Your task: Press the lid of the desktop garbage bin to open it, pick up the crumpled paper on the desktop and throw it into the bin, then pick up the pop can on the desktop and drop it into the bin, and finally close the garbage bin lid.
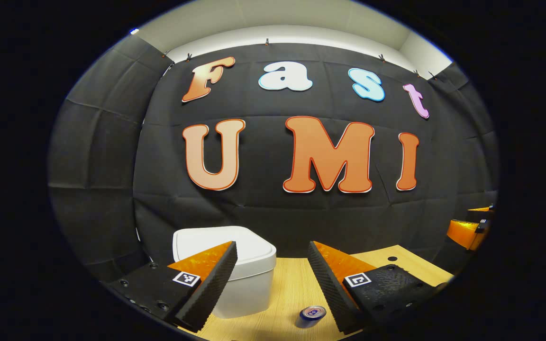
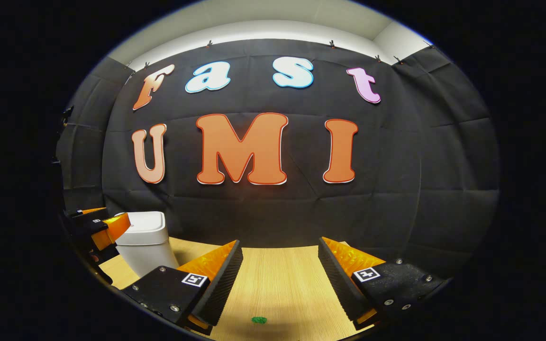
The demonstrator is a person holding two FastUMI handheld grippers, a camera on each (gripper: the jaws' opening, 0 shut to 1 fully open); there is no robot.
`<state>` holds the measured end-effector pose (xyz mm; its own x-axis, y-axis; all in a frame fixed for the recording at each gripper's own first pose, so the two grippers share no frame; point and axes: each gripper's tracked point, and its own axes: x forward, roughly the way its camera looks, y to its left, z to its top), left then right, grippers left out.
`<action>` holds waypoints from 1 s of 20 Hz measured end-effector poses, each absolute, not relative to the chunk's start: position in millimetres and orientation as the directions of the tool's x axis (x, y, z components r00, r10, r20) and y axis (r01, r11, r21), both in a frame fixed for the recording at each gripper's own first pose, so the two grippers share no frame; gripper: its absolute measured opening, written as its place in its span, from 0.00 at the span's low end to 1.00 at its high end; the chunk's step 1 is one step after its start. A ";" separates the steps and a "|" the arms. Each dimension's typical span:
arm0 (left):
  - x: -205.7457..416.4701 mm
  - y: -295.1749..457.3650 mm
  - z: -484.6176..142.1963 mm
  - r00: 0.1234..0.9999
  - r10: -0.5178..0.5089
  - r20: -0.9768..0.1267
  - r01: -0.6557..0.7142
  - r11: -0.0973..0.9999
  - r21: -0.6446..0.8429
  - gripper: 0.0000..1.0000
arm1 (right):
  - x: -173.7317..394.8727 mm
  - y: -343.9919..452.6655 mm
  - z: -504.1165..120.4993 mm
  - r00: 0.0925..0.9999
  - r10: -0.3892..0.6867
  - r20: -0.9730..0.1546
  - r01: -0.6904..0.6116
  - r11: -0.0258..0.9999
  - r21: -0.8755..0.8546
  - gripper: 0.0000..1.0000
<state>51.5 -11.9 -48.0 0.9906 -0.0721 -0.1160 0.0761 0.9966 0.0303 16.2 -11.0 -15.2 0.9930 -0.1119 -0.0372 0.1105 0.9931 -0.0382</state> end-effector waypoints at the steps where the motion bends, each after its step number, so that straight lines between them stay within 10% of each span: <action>1: 51.2 -10.5 -48.1 0.991 -0.072 -0.115 0.077 0.996 0.035 0.94 | 16.6 -10.2 -15.2 0.993 -0.110 -0.035 0.109 0.993 -0.037 0.95; 5: 54.9 -6.8 -44.1 0.992 -0.070 -0.104 0.074 0.997 0.036 0.93 | 17.8 -8.8 -15.6 0.994 -0.105 -0.037 0.103 0.994 -0.034 0.95; 20: 127.8 71.8 -92.7 0.959 0.085 -0.269 -0.062 0.994 0.090 0.00 | 31.1 -11.7 -13.2 0.994 -0.105 -0.036 0.104 0.994 -0.027 0.96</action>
